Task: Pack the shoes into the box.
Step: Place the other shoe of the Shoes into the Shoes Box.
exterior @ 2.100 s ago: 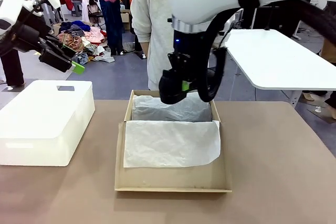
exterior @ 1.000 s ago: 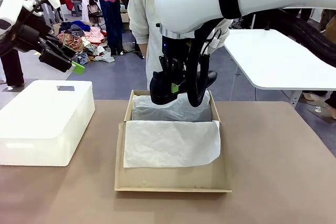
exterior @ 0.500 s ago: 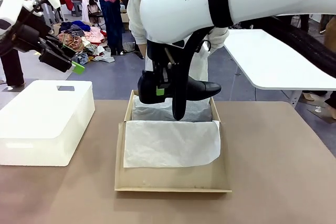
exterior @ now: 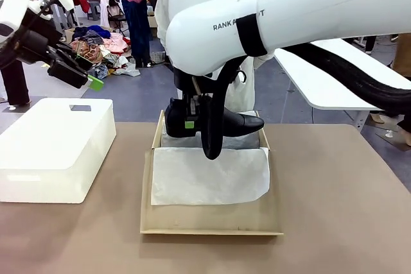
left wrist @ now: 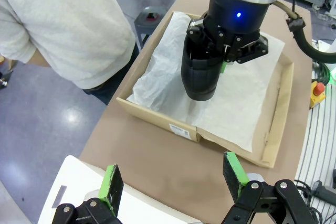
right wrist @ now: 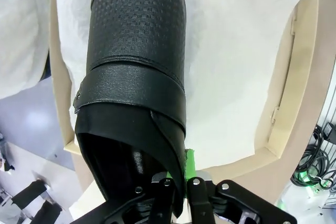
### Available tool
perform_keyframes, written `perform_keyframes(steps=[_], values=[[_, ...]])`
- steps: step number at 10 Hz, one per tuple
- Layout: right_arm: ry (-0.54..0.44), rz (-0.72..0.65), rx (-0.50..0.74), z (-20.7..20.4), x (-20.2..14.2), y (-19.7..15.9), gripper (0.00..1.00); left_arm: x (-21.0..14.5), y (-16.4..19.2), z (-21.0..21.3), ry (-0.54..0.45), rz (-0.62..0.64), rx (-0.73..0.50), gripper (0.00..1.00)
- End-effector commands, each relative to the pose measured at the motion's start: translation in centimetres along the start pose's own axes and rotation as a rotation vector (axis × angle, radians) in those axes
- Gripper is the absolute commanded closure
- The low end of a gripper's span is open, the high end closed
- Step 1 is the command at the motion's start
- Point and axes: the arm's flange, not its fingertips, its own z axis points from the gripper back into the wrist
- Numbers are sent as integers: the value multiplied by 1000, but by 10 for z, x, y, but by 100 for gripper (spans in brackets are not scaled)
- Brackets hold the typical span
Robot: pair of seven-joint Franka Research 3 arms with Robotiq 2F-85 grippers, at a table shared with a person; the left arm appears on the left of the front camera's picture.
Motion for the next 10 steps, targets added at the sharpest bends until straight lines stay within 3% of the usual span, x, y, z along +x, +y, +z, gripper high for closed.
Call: perform_keyframes(steps=[1,10], values=[[-15,-14,24,-2,-4,4,100,-1,1,0,-16,-12,-14,0],[-23,-25,-18,-18,-1,13,100,-1,1,0,-16,-12,-14,0]])
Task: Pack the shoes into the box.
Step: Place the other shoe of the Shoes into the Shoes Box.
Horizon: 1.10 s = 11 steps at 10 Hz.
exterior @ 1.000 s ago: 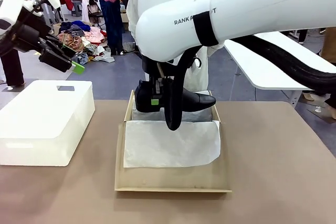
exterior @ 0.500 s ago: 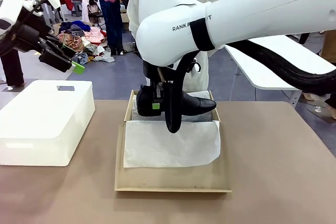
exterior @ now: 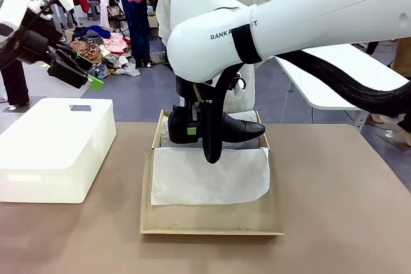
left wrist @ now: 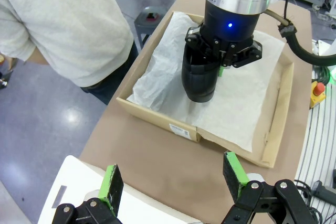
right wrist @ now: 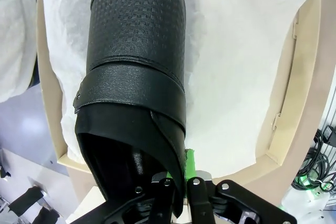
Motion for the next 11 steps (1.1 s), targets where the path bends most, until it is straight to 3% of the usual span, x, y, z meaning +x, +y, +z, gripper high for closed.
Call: perform_keyframes(steps=[1,11], values=[[-6,-21,23,1,-6,12,100,-1,1,0,-16,-12,-14,0],[3,-26,-16,-42,-26,26,100,-1,1,0,-16,-12,-14,0]])
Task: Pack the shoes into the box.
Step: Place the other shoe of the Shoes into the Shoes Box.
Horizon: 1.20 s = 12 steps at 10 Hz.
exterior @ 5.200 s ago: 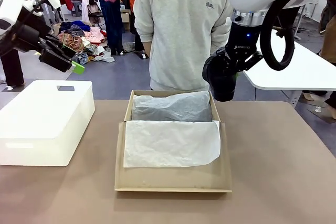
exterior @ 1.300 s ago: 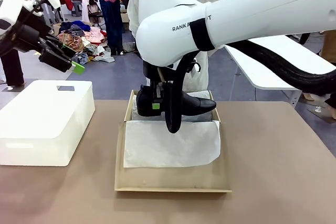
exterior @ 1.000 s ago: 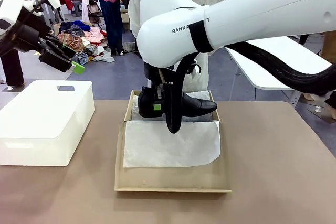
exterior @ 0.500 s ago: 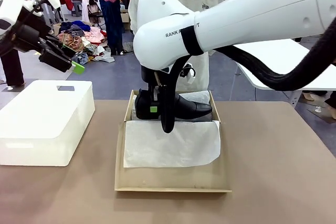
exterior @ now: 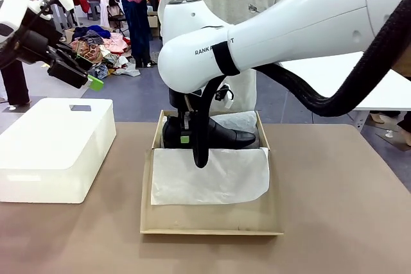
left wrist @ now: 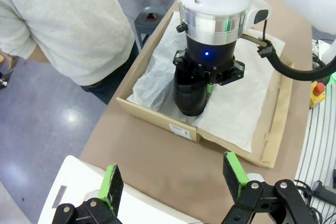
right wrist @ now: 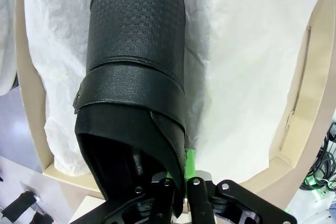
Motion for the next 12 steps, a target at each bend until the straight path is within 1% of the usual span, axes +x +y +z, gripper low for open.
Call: perform_keyframes(steps=[1,3,6,8,9,10,12], values=[[3,-29,44,-2,-9,6,100,-1,1,0,-16,-12,-14,0],[-5,-66,73,-11,-6,12,100,-1,1,0,-16,-12,-14,0],[0,-76,65,-20,-5,16,100,-1,1,0,-16,-12,-14,0],[4,-93,-3,-26,-4,17,100,-1,1,0,-16,-12,-14,0],[5,-83,-11,-25,-4,16,100,-1,1,0,-16,-12,-14,0],[4,-81,-24,-21,-4,14,80,-1,1,0,-16,-12,-14,0],[10,-85,-1,-2,0,14,41,-1,1,0,-16,-12,-14,0]])
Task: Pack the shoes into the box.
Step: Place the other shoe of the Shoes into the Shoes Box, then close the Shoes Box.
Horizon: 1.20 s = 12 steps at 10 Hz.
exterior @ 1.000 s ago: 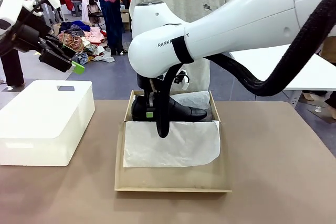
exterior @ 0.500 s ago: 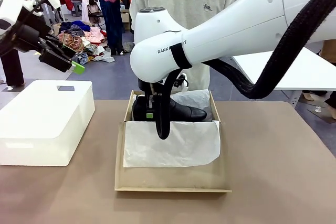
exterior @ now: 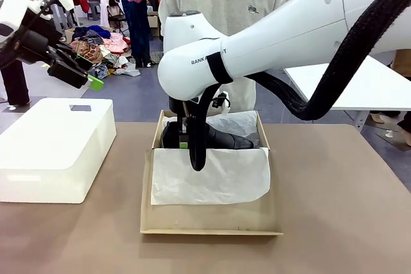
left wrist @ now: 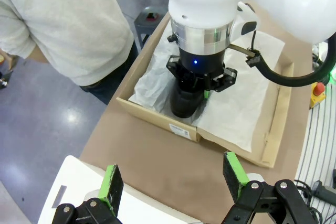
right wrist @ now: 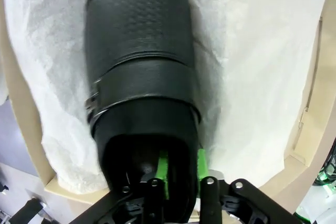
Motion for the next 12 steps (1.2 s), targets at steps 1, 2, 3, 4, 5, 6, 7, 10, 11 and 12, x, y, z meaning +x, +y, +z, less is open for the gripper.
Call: perform_keyframes(steps=[1,2,3,4,5,6,7,10,11,12], values=[[9,-49,23,34,4,3,22,-1,1,0,-16,-12,-14,0],[8,-57,45,46,6,5,2,-1,1,0,-16,-12,-14,0],[6,-61,47,56,7,5,0,-1,1,0,-16,-12,-14,0],[1,-60,41,65,7,5,0,-1,1,0,-16,-12,-14,0],[-3,-55,39,72,5,4,0,-1,1,0,-16,-12,-14,0],[-4,-47,41,75,4,3,0,-1,1,0,-16,-12,-14,0],[-3,-43,37,76,5,2,0,-1,1,0,-16,-12,-14,0],[13,-46,35,76,13,-8,0,-1,1,0,-16,-12,-14,0],[28,-85,67,76,20,-13,0,-1,1,0,-16,-12,-14,0],[2,-17,42,74,7,3,0,-1,1,0,-16,-12,-14,0]])
